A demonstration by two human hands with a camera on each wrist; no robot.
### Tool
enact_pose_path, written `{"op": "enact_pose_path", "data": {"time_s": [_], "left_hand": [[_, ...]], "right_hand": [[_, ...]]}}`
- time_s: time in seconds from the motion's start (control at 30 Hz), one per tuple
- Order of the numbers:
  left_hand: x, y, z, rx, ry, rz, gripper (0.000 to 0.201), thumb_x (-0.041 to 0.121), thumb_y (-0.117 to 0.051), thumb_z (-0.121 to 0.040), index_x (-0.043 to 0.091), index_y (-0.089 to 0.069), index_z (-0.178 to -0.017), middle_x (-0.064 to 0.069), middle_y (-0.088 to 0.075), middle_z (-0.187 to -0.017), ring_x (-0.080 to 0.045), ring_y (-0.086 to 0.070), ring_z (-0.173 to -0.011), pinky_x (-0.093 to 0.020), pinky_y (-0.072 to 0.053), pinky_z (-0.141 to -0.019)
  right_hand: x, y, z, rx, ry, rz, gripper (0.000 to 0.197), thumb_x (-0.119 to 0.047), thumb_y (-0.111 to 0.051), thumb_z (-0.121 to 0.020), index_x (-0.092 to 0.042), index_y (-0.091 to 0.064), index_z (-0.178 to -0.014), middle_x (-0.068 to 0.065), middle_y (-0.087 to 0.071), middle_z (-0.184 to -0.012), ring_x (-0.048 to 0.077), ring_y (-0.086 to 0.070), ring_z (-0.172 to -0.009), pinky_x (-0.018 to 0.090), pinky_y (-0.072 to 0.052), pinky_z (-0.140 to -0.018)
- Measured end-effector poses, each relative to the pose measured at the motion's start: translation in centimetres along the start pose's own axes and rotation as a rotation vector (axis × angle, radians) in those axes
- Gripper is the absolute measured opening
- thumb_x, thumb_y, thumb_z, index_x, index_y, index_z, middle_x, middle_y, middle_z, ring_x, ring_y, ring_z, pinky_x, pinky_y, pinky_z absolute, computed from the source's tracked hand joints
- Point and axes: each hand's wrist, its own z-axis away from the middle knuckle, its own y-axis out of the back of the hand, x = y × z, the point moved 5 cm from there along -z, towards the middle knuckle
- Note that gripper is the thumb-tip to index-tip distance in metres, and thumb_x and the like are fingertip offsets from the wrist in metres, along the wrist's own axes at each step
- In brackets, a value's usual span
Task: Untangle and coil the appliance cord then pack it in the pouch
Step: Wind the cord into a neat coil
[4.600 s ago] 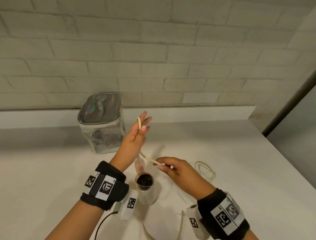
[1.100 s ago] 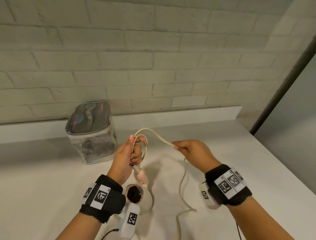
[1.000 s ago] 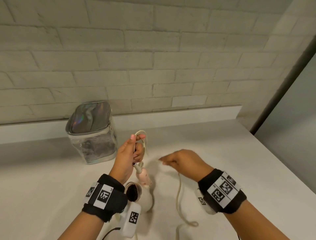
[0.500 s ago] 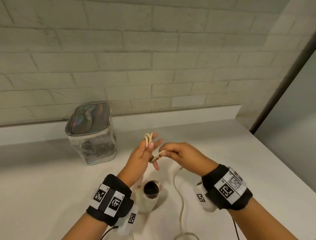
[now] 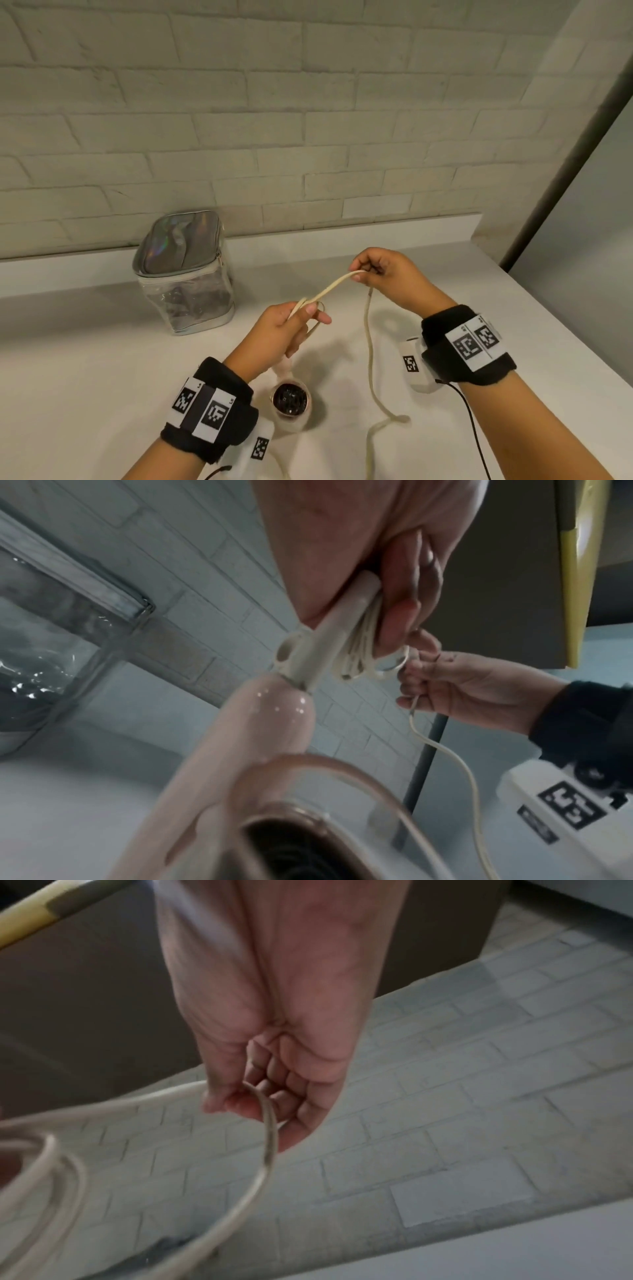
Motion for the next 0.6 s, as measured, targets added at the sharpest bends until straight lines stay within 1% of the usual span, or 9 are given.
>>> {"op": "enact_pose_path", "data": {"time_s": [0.1, 0.17, 0.2, 0.27, 0.33, 0.4, 0.47, 0.53, 0.6], "left_hand": [[0.0, -0.2, 0.0, 0.01, 0.023, 0.087, 0.044, 0.043, -0.042, -0.091, 0.017, -0.06, -0.061, 0.006, -0.032, -0.034, -0.013, -0.03, -0.036, -0.019, -0.033, -0.045], [-0.2, -0.3, -0.1, 0.01, 0.019, 0.158, 0.043, 0.044, -0.04, -0.088, 0.017, -0.049, -0.055, 0.007, -0.032, -0.034, -0.015, -0.029, -0.037, -0.024, -0.034, -0.047], [-0.3, -0.4, -0.1, 0.008, 0.011, 0.19, 0.042, 0.043, -0.038, -0.087, 0.017, -0.045, -0.055, 0.007, -0.031, -0.034, -0.015, -0.028, -0.037, -0.026, -0.033, -0.047], [-0.5, -0.5, -0.1, -0.002, 0.004, 0.26, 0.041, 0.041, -0.036, -0.089, 0.017, -0.039, -0.055, 0.008, -0.03, -0.035, -0.014, -0.025, -0.036, -0.029, -0.028, -0.047], [-0.6, -0.3, 0.0, -0.009, -0.004, 0.34, 0.043, 0.041, -0.035, -0.091, 0.018, -0.035, -0.055, 0.008, -0.028, -0.035, -0.012, -0.022, -0.035, -0.028, -0.025, -0.046], [-0.8, 0.2, -0.1, 0.008, -0.004, 0.425, 0.044, 0.043, -0.035, -0.091, 0.019, -0.035, -0.055, 0.009, -0.028, -0.035, -0.009, -0.021, -0.032, -0.027, -0.025, -0.045], [-1.1, 0.9, -0.4, 0.053, -0.008, 0.502, 0.044, 0.045, -0.035, -0.092, 0.018, -0.037, -0.057, 0.009, -0.028, -0.035, -0.008, -0.019, -0.031, -0.025, -0.026, -0.043], [-1.4, 1.5, -0.7, 0.123, -0.025, 0.524, 0.042, 0.044, -0.031, -0.093, 0.015, -0.048, -0.068, 0.008, -0.031, -0.035, -0.009, -0.023, -0.034, -0.024, -0.031, -0.047], [-1.7, 2.0, -1.0, 0.202, -0.034, 0.481, 0.041, 0.041, -0.027, -0.095, 0.015, -0.058, -0.095, 0.005, -0.043, -0.039, -0.013, -0.029, -0.042, -0.024, -0.037, -0.054]], "right_hand": [[0.9, -1.6, -0.4, 0.096, -0.08, -0.095, 0.018, -0.015, -0.05, -0.092, -0.014, -0.058, -0.075, 0.003, -0.059, -0.064, 0.012, -0.057, -0.058, 0.026, -0.047, -0.068], [1.2, -3.5, 0.0, 0.086, -0.228, -0.421, 0.028, -0.023, -0.038, -0.097, -0.01, -0.053, -0.078, 0.008, -0.054, -0.059, 0.016, -0.058, -0.049, 0.034, -0.051, -0.064], [1.3, -4.7, 0.4, 0.014, -0.334, -0.59, 0.03, -0.029, -0.033, -0.099, -0.01, -0.049, -0.082, 0.008, -0.05, -0.059, 0.017, -0.054, -0.043, 0.032, -0.052, -0.056], [1.6, -6.8, 1.3, -0.151, -0.501, -0.676, 0.031, -0.039, -0.028, -0.098, -0.014, -0.044, -0.09, 0.004, -0.043, -0.058, 0.013, -0.037, -0.038, 0.02, -0.037, -0.039], [2.1, -7.6, 1.5, -0.252, -0.474, -0.317, 0.02, -0.03, -0.03, -0.097, -0.016, -0.044, -0.1, 0.003, -0.046, -0.068, 0.013, -0.036, -0.046, 0.022, -0.029, -0.042], [2.2, -8.0, 1.4, -0.313, -0.28, 0.244, 0.02, -0.018, -0.031, -0.096, -0.013, -0.045, -0.109, 0.007, -0.055, -0.088, 0.022, -0.051, -0.068, 0.028, -0.037, -0.059], [2.2, -9.1, 1.8, -0.37, -0.124, 0.628, 0.025, -0.019, -0.033, -0.097, -0.006, -0.047, -0.112, 0.016, -0.061, -0.101, 0.032, -0.058, -0.088, 0.03, -0.036, -0.069], [1.6, -10.4, 2.8, -0.44, -0.021, 0.806, 0.032, -0.025, -0.034, -0.098, 0.001, -0.051, -0.109, 0.022, -0.063, -0.106, 0.037, -0.059, -0.095, 0.034, -0.035, -0.07], [0.6, -11.6, 3.9, -0.53, 0.072, 0.876, 0.031, -0.022, -0.035, -0.098, 0.003, -0.052, -0.108, 0.023, -0.063, -0.107, 0.04, -0.059, -0.096, 0.035, -0.034, -0.069]]}}
